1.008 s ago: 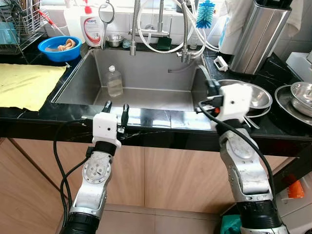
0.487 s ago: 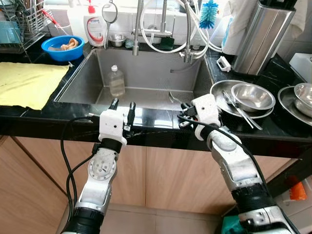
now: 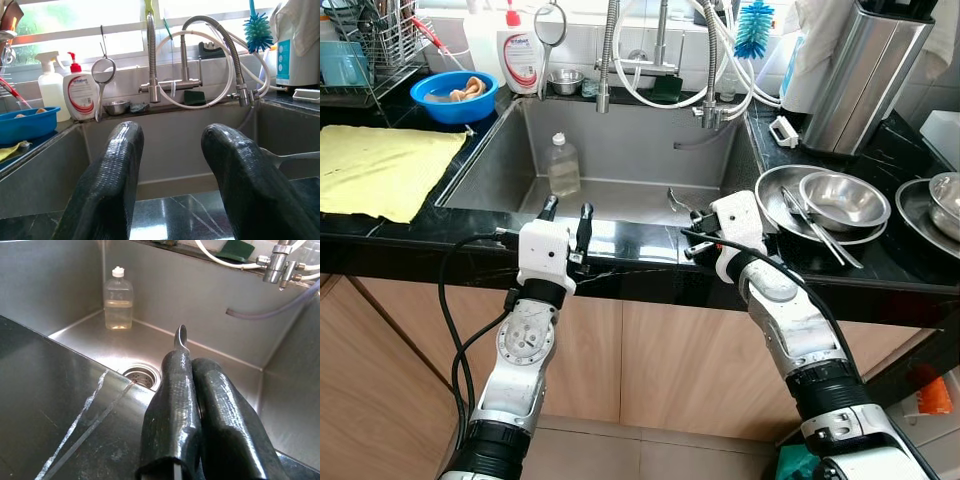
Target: Kitchen organization
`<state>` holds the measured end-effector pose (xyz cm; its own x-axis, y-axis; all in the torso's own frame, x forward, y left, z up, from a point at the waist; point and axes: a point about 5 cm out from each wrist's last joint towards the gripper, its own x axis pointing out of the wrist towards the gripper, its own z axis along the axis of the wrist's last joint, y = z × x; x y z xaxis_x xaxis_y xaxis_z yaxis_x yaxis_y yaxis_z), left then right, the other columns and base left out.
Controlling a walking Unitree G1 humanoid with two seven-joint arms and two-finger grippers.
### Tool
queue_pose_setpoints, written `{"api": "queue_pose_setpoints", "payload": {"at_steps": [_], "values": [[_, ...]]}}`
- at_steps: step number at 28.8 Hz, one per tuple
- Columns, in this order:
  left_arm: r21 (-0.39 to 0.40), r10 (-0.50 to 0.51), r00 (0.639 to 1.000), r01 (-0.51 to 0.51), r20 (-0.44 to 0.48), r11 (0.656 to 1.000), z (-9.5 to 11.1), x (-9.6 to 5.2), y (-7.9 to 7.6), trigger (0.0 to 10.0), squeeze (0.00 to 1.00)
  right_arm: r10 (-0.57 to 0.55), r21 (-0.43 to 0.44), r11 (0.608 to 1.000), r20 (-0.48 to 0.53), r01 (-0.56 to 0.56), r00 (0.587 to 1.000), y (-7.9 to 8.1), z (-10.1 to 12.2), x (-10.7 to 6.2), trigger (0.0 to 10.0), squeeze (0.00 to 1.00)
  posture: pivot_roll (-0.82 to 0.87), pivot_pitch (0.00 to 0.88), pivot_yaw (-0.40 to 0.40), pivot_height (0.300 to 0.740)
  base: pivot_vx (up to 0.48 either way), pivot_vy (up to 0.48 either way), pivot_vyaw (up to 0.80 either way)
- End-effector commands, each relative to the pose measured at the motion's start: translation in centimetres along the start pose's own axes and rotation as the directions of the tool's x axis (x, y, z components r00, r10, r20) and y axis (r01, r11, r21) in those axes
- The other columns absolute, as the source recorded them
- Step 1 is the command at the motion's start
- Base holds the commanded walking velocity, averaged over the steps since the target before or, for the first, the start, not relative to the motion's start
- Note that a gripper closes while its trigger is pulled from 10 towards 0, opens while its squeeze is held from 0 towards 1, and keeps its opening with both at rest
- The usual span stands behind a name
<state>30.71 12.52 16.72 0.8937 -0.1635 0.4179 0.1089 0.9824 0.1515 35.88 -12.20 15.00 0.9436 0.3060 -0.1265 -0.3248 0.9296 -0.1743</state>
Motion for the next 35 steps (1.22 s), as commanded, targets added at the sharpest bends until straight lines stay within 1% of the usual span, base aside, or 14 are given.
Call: {"api": "queue_pose_setpoints", "payload": {"at_steps": [1,3,4,5,6,14,17,18,19,24,25,26,29,35], "values": [[0.007,-0.006,1.000,0.006,0.001,1.000,0.0,0.1,-0.2,10.0,0.00,-0.025,0.007,1.000,0.019,0.025,0.999,-0.5,0.5,0.1,10.0,0.00,-0.14,0.000,-0.011,0.706,0.000,0.000,0.00],[0.008,-0.008,1.000,0.008,0.001,1.000,0.0,0.1,-0.2,10.0,0.00,-0.026,0.004,1.000,0.018,0.026,1.000,-0.5,0.4,0.1,10.0,0.00,-0.14,0.000,-0.007,0.706,0.000,0.000,0.00],[0.010,-0.013,1.000,0.013,0.001,1.000,0.0,0.1,-0.2,10.0,0.00,-0.029,0.005,1.000,0.022,0.029,0.999,-0.5,0.4,0.1,10.0,0.83,-0.14,0.000,-0.004,0.706,0.000,0.000,0.00],[0.013,-0.018,1.000,0.018,0.001,1.000,0.0,0.0,-0.2,10.0,0.00,-0.031,0.010,0.999,0.025,0.031,0.999,-0.5,0.3,0.1,10.0,0.83,-0.14,0.000,-0.004,0.706,0.000,0.000,0.00],[0.013,-0.018,1.000,0.018,0.001,1.000,0.0,0.0,-0.1,10.0,0.00,-0.033,0.011,0.999,0.028,0.032,0.999,-0.4,0.4,0.0,10.0,1.00,-0.14,0.000,-0.003,0.706,0.000,0.000,0.00],[0.022,-0.010,1.000,0.010,-0.001,1.000,-0.1,0.0,0.3,10.0,0.00,-0.042,0.014,0.999,0.049,0.041,0.998,-0.2,0.7,0.2,10.0,1.00,-0.13,0.000,0.000,0.706,0.000,0.000,0.00],[0.023,-0.012,1.000,0.012,0.000,1.000,-0.1,-0.1,0.3,10.0,0.00,-0.044,0.005,0.999,0.059,0.044,0.997,-0.2,0.7,0.2,10.0,0.95,-0.13,0.000,0.001,0.706,0.000,0.000,0.00],[0.024,-0.016,1.000,0.016,0.001,1.000,0.0,-0.2,0.2,10.0,0.00,-0.046,-0.022,0.999,0.076,0.048,0.996,-0.1,1.0,0.1,10.0,0.39,-0.14,0.000,0.002,0.706,0.000,0.000,0.00],[0.024,-0.017,1.000,0.017,0.002,1.000,0.0,-0.1,0.2,10.0,0.00,-0.052,-0.031,0.998,0.082,0.054,0.995,-0.1,1.0,0.1,10.0,0.00,-0.14,0.000,0.002,0.706,0.000,0.000,0.00],[0.023,-0.022,1.000,0.022,0.001,1.000,-0.1,-0.2,0.1,10.0,0.00,-0.097,-0.093,0.989,0.162,0.113,0.982,0.0,1.6,-0.7,10.0,0.00,-0.13,0.000,-0.001,0.706,0.000,0.000,0.00],[0.023,-0.025,1.000,0.025,-0.001,0.999,-0.1,-0.3,0.0,10.0,0.00,-0.145,-0.083,0.983,0.212,0.165,0.966,-0.1,1.8,-1.5,10.0,0.00,-0.13,0.000,-0.003,0.706,0.000,0.000,0.00],[0.023,-0.025,1.000,0.025,-0.001,0.999,-0.1,-0.3,0.0,10.0,0.00,-0.145,-0.083,0.983,0.212,0.165,0.966,-0.1,1.8,-1.5,10.0,0.00,-0.13,0.000,-0.003,0.706,0.000,0.000,0.00],[0.024,-0.015,1.000,0.015,-0.002,1.000,0.0,-0.3,0.3,10.0,0.00,-0.211,-0.078,0.970,0.215,0.232,0.954,-0.2,0.6,-3.5,10.0,0.00,-0.14,0.000,-0.002,0.706,0.000,0.000,0.00],[0.024,-0.011,1.000,0.011,-0.022,1.000,-0.4,-0.8,0.3,10.0,0.00,-0.263,-0.080,0.953,0.249,0.291,0.932,-0.7,0.0,-5.3,10.0,0.00,-0.15,0.000,-0.001,0.706,0.000,0.000,0.00]]}}
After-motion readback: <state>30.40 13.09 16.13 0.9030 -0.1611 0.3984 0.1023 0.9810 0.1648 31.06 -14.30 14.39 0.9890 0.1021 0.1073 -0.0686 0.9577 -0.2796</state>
